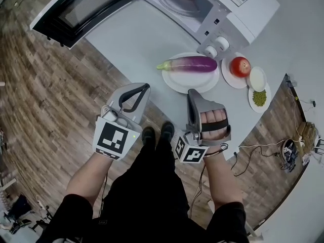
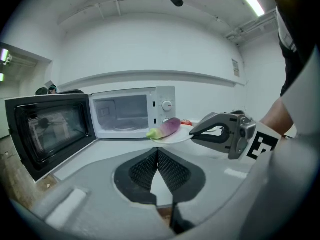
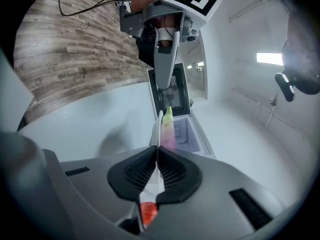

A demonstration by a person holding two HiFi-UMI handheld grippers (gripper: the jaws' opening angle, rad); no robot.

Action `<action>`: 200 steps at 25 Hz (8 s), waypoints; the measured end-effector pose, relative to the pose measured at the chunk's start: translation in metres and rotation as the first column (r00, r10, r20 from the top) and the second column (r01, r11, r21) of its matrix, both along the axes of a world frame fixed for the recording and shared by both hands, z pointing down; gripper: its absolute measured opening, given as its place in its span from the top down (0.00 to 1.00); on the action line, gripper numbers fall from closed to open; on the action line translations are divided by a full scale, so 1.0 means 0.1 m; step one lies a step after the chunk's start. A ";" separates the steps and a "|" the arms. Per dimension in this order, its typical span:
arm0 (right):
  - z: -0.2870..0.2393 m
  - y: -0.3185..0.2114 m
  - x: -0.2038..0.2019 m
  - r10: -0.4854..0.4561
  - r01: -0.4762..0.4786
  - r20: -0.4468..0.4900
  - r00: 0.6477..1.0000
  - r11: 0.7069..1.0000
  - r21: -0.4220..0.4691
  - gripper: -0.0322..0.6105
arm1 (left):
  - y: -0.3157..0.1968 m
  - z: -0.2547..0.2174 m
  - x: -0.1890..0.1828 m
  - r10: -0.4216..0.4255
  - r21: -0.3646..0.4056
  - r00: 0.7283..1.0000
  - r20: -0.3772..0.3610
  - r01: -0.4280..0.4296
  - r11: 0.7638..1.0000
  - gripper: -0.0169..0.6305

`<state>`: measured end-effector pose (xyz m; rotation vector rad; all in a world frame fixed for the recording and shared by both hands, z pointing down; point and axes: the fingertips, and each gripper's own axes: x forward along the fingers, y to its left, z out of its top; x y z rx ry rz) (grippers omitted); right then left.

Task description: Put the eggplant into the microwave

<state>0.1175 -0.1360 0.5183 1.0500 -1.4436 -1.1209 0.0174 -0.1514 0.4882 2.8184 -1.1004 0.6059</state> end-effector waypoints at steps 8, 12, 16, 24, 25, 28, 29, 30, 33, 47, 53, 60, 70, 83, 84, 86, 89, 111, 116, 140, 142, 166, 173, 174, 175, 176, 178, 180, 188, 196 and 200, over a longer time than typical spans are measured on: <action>-0.72 -0.02 -0.22 -0.064 0.062 0.030 0.997 0.996 0.057 0.91 | 0.06 -0.67 -0.17 -0.048 0.047 0.999 -0.012 0.049 0.998 0.96; -1.02 0.03 -0.26 -0.096 0.094 0.032 0.995 0.994 0.055 0.91 | 0.09 -1.04 -0.23 -0.089 0.040 0.995 -0.053 0.091 0.995 0.96; -1.31 0.07 -0.28 -0.126 0.123 0.046 0.991 0.991 0.059 0.91 | 0.21 -1.34 -0.25 -0.127 0.035 0.988 -0.088 0.130 0.991 0.96; -1.74 0.17 -0.23 -0.191 0.185 0.074 0.979 0.980 0.077 0.91 | 0.45 -1.76 -0.16 -0.160 0.039 0.983 -0.093 0.164 0.986 0.96; -1.78 0.18 -0.22 -0.197 0.191 0.076 0.977 0.978 0.081 0.91 | 0.46 -1.82 -0.15 -0.167 0.046 0.981 -0.100 0.172 0.984 0.96; -1.88 0.19 -0.20 -0.218 0.210 0.076 0.973 0.973 0.090 0.91 | 0.49 -1.95 -0.14 -0.183 0.069 0.977 -0.111 0.192 0.979 0.96; -1.90 0.19 -0.21 -0.222 0.215 0.077 0.972 0.972 0.092 0.91 | 0.49 -1.97 -0.14 -0.185 0.072 0.976 -0.111 0.193 0.979 0.96; -1.92 0.18 -0.21 -0.224 0.217 0.080 0.971 0.972 0.092 0.91 | 0.50 -1.99 -0.13 -0.184 0.073 0.976 -0.112 0.193 0.978 0.96; -1.97 0.17 -0.25 -0.232 0.224 0.083 0.969 0.970 0.097 0.91 | 0.47 -2.03 -0.16 -0.184 0.077 0.976 -0.116 0.193 0.978 0.96; -2.10 -0.27 -0.90 -0.111 0.099 0.090 0.990 0.987 0.129 0.91 | -0.12 -2.16 -0.79 -0.032 0.144 0.993 -0.110 0.048 0.988 0.96; -2.15 -0.61 -1.35 0.012 -0.025 0.098 0.995 0.990 0.138 0.91 | -0.51 -2.20 -1.18 0.101 0.149 0.989 -0.108 -0.084 0.985 0.96; -2.05 -0.92 -1.79 0.145 -0.154 0.084 0.986 0.980 0.128 0.91 | -0.88 -2.15 -1.61 0.228 0.129 0.968 -0.106 -0.214 0.968 0.96; -1.69 -1.27 -1.93 0.254 -0.259 0.070 0.965 0.962 0.090 0.91 | -1.26 -1.93 -1.71 0.330 0.102 0.936 -0.122 -0.319 0.942 0.96; -0.93 -1.80 -1.38 0.341 -0.343 0.031 0.939 0.934 0.103 0.91 | -1.73 -1.28 -1.33 0.366 0.092 0.924 -0.113 -0.357 0.929 0.96; -0.85 -1.84 -1.32 0.349 -0.350 0.029 0.937 0.932 0.098 0.91 | -1.77 -1.24 -1.29 0.366 0.089 0.924 -0.111 -0.357 0.930 0.96; -0.72 -1.93 -1.20 0.364 -0.364 0.024 0.931 0.927 0.088 0.91 | -1.85 -1.18 -1.22 0.363 0.085 0.926 -0.107 -0.355 0.931 0.96; -0.56 -2.06 -1.05 0.381 -0.381 0.023 0.924 0.921 0.079 0.91 | -1.95 -1.11 -1.10 0.362 0.086 0.927 -0.101 -0.354 0.931 0.96; 0.13 -2.74 -0.53 0.411 -0.412 0.023 0.911 0.911 0.028 0.91 | -2.58 -0.40 -0.38 0.323 0.028 0.934 -0.150 -0.322 0.946 0.96; 0.23 -2.81 -0.51 0.421 -0.420 0.029 0.906 0.907 -0.036 0.91 | -2.58 -0.37 -0.34 0.342 0.020 0.932 -0.119 -0.342 0.940 0.96; 0.21 -2.97 -0.59 0.421 -0.346 0.229 0.878 0.888 -0.304 0.87 | -2.71 -0.44 -0.33 0.348 -0.052 0.934 -0.083 -0.353 0.934 0.96; 0.22 -3.00 -0.54 0.432 -0.352 0.238 0.870 0.882 -0.314 0.87 | -2.72 -0.43 -0.33 0.346 -0.059 0.934 -0.085 -0.351 0.934 0.96; -0.20 -2.94 -0.67 0.512 -0.339 0.526 0.679 0.854 -0.394 0.87 | -2.29 -0.73 -0.62 0.315 -0.087 0.935 -0.166 -0.332 0.939 0.96; -0.57 -2.38 -1.07 0.486 -0.300 0.597 0.638 0.871 -0.389 0.87 | -1.77 -1.01 -1.09 0.313 -0.042 0.931 -0.187 -0.326 0.944 0.96; -0.63 -2.29 -1.12 0.485 -0.288 0.626 0.610 0.872 -0.395 0.88 | -1.70 -1.04 -1.15 0.313 -0.042 0.931 -0.190 -0.326 0.944 0.96; -0.70 -2.20 -1.18 0.485 -0.275 0.655 0.579 0.873 -0.404 0.89 | -1.62 -1.07 -1.22 0.312 -0.043 0.930 -0.195 -0.326 0.944 0.96; -0.77 -2.12 -1.24 0.486 -0.262 0.679 0.550 0.872 -0.413 0.89 | -1.56 -1.10 -1.29 0.310 -0.045 0.930 -0.199 -0.325 0.945 0.96; -0.89 -1.95 -1.37 0.488 -0.235 0.713 0.503 0.871 -0.431 0.89 | -1.44 -1.17 -1.43 0.306 -0.051 0.930 -0.203 -0.322 0.945 0.96; -1.01 -1.80 -1.50 0.485 -0.199 0.740 0.466 0.872 -0.447 0.89 | -1.35 -1.23 -1.56 0.302 -0.058 0.931 -0.204 -0.319 0.946 0.96; -1.50 -1.21 -1.73 0.437 -0.021 0.859 0.266 0.894 -0.448 0.89 | -0.95 -1.54 -1.76 0.300 -0.057 0.935 -0.190 -0.316 0.947 0.96; -2.05 -0.51 -1.44 0.342 0.085 0.940 -0.001 0.936 -0.341 0.91 | -0.40 -1.85 -1.47 0.302 -0.058 0.934 -0.191 -0.318 0.946 0.96; -2.28 -0.08 -1.23 0.309 0.136 0.946 -0.095 0.946 -0.295 0.92 | -0.06 -2.06 -1.13 0.321 -0.055 0.920 -0.226 -0.341 0.938 0.96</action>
